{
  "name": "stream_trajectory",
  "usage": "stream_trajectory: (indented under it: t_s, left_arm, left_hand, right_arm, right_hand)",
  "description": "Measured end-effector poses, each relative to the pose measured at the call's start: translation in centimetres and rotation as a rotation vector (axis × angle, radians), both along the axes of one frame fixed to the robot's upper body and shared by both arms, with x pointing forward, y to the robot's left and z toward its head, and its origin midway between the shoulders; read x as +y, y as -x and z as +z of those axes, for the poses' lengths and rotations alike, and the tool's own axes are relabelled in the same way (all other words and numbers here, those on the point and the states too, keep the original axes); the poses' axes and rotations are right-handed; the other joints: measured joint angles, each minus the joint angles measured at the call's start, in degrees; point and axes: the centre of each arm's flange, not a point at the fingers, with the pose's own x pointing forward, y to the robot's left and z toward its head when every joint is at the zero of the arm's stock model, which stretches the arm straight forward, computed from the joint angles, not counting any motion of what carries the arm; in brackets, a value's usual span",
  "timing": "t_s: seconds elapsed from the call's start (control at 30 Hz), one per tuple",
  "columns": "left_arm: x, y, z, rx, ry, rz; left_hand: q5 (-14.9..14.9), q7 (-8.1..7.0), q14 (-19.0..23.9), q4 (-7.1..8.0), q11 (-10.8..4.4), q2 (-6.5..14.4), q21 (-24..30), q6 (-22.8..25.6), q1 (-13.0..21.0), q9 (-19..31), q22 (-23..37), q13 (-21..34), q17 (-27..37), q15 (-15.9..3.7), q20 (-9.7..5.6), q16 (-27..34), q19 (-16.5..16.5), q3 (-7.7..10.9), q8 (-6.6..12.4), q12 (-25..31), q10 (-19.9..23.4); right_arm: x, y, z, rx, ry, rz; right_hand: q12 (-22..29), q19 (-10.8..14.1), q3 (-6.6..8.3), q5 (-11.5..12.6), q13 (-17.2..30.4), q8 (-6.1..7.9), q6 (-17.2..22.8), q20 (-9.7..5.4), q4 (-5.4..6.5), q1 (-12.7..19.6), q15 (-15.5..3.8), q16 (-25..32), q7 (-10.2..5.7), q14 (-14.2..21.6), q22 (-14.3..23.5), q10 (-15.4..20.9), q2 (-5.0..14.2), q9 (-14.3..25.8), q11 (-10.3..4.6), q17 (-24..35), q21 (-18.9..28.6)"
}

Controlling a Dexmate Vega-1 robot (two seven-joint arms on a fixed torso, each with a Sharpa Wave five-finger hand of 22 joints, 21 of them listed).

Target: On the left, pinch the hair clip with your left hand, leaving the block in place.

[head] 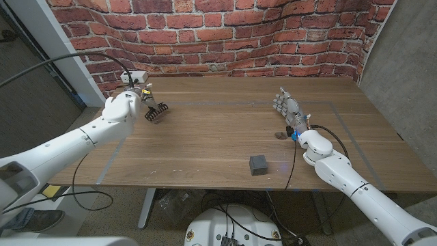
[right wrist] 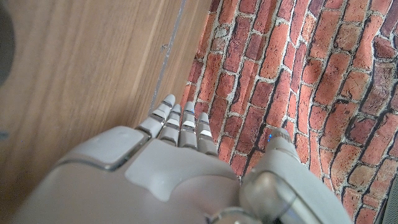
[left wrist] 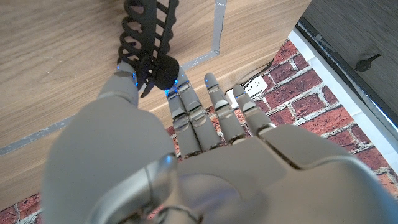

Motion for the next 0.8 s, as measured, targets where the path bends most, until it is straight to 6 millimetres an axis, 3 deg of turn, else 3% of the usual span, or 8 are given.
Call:
stream_trajectory:
  t_s: [0.5,0.8]
  left_arm:
    - [0.23,-0.25,0.27,0.040,-0.016,0.020]
    - [0.18,-0.63,0.17,0.067,-0.025,0.030]
  left_hand:
    - [0.43,0.85,-2.86,0.86,0.26,0.16,0.00,-3.31,-2.24,0.24,-0.01,-0.52,-0.01,0.38,1.85,0.00,-0.88,-0.56,-0.43,-0.21,-3.99]
    - [0.65,0.27,-3.70,1.33,0.03,-0.13,0.00,-4.99,-2.55,0.31,-0.01,-0.79,-0.01,0.61,2.34,0.00,-1.38,-0.56,-0.85,-0.21,-5.34]
  right_arm:
    - [0.15,-0.20,-0.22,0.007,-0.002,0.005]
    - [0.20,-0.39,-0.35,0.013,-0.005,0.006]
  right_hand:
    - [0.00,0.00,0.00,0.00,0.00,0.00,0.00,0.00,0.00,0.00,0.23,0.00,0.00,0.41,0.00,0.00,0.00,0.00,0.00,0.00,0.00]
    - [0.00,0.00,0.00,0.00,0.00,0.00,0.00,-0.01,0.00,0.00,0.22,0.00,0.00,0.41,0.00,0.00,0.00,0.00,0.00,0.00,-0.40]
